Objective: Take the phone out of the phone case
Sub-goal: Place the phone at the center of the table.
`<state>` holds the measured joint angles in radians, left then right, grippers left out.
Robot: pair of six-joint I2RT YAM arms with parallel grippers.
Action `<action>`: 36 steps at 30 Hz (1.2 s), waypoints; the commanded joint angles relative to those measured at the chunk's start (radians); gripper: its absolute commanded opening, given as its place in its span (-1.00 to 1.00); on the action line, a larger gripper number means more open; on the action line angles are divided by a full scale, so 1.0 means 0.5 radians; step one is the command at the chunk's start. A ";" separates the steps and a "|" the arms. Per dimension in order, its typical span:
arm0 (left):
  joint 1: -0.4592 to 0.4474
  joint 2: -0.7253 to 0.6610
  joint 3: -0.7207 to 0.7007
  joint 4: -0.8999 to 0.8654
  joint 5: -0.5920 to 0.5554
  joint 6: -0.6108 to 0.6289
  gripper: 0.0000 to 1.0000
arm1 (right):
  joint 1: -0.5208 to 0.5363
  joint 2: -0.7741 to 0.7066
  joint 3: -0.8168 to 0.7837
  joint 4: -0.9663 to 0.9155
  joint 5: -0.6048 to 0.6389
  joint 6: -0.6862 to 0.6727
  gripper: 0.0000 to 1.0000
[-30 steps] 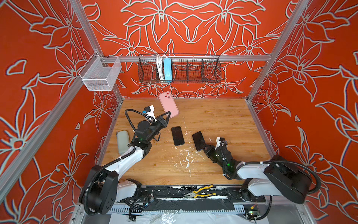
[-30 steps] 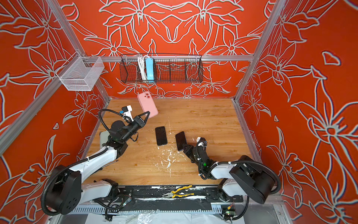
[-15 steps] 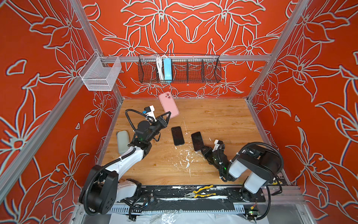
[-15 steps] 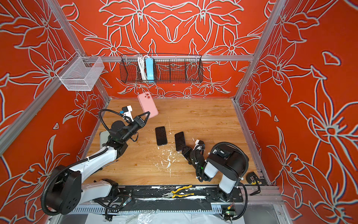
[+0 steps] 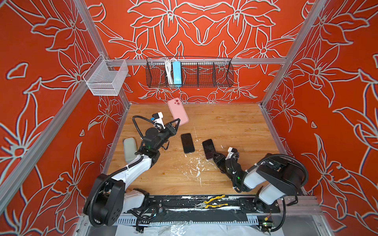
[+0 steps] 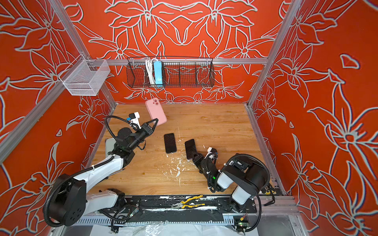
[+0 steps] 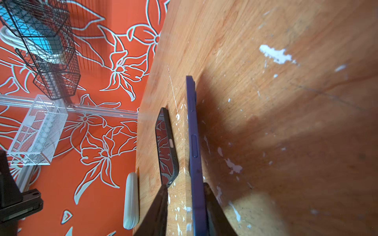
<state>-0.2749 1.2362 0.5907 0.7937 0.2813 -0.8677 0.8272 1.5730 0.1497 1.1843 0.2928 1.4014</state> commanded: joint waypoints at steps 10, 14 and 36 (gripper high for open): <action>0.012 -0.026 -0.037 0.081 0.020 -0.010 -1.00 | 0.019 -0.474 0.076 -0.928 0.094 0.044 -0.33; 0.010 -0.012 -0.042 0.100 0.031 -0.031 -1.00 | 0.018 -0.376 0.083 -0.897 0.046 0.085 -0.33; -0.009 -0.034 -0.059 0.063 0.048 -0.118 -1.00 | 0.021 -0.851 0.201 -1.648 0.236 -0.065 -0.11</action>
<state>-0.2749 1.2293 0.5663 0.8005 0.2920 -0.8986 0.8314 1.2034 0.2184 0.5201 0.3496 1.4055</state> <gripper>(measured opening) 0.090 0.443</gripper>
